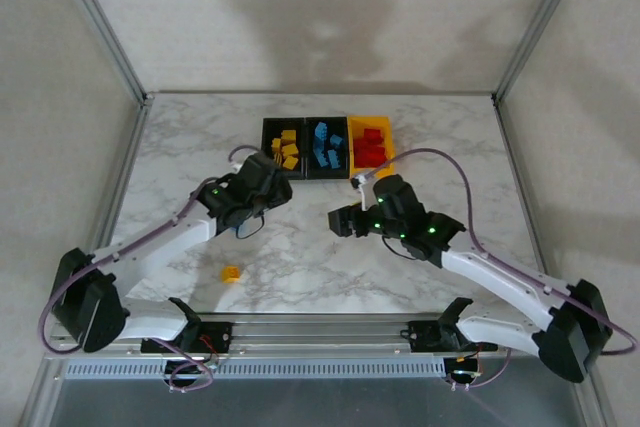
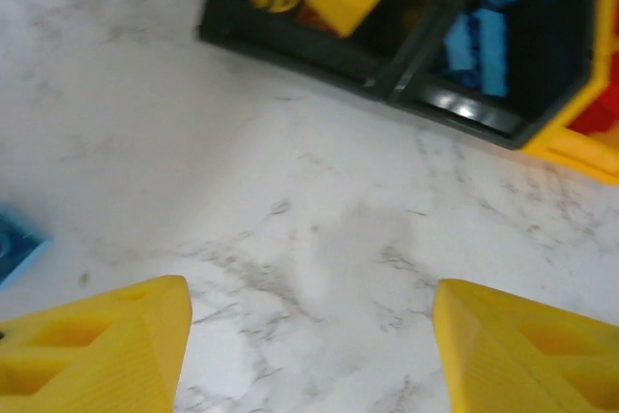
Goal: Sort the legos into containers by color
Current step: Pick up the lego from the middle-left of the table.
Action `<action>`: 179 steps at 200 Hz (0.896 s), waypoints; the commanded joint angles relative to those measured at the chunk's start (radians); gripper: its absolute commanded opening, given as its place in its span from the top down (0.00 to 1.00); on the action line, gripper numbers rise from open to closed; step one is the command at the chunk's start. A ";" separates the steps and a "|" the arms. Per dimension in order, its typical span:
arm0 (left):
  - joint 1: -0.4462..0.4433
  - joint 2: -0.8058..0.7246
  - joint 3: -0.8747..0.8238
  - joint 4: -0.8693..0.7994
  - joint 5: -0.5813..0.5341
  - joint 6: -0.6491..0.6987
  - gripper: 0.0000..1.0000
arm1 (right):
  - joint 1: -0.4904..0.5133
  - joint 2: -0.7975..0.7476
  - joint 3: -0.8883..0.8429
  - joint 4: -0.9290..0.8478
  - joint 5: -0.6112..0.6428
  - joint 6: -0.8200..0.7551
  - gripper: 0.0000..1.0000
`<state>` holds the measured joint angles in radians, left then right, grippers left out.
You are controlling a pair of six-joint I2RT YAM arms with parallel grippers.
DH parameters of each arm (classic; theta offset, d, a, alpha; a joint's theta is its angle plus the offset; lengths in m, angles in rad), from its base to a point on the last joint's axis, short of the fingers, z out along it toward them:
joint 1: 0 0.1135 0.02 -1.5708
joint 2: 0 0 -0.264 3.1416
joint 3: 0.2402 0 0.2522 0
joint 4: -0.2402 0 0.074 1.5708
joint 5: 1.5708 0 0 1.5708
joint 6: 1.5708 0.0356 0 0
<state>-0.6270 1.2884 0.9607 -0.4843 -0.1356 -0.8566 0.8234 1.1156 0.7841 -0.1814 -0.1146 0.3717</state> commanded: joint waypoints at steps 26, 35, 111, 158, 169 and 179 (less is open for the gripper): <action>0.076 -0.004 -0.112 -0.041 -0.037 -0.183 0.24 | 0.071 0.142 0.103 0.095 0.037 -0.049 0.33; 0.085 0.017 -0.112 -0.056 -0.044 -0.197 0.22 | 0.083 0.158 0.111 0.102 0.040 -0.047 0.33; 0.168 0.131 -0.122 -0.063 -0.082 -0.289 0.11 | 0.110 0.154 0.092 0.109 0.076 -0.025 0.33; 0.202 0.216 -0.120 -0.018 -0.042 -0.275 0.12 | 0.111 0.151 0.093 0.099 0.105 -0.025 0.33; 0.204 0.237 -0.120 -0.016 -0.042 -0.274 0.13 | 0.110 0.153 0.093 0.099 0.107 -0.025 0.33; 0.205 0.257 -0.121 -0.016 -0.040 -0.274 0.13 | 0.110 0.153 0.091 0.099 0.110 -0.024 0.33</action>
<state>-0.4320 1.5051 0.8482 -0.4999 -0.1787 -1.1229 0.9257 1.2835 0.8658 -0.0898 -0.0368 0.3473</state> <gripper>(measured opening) 0.876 0.672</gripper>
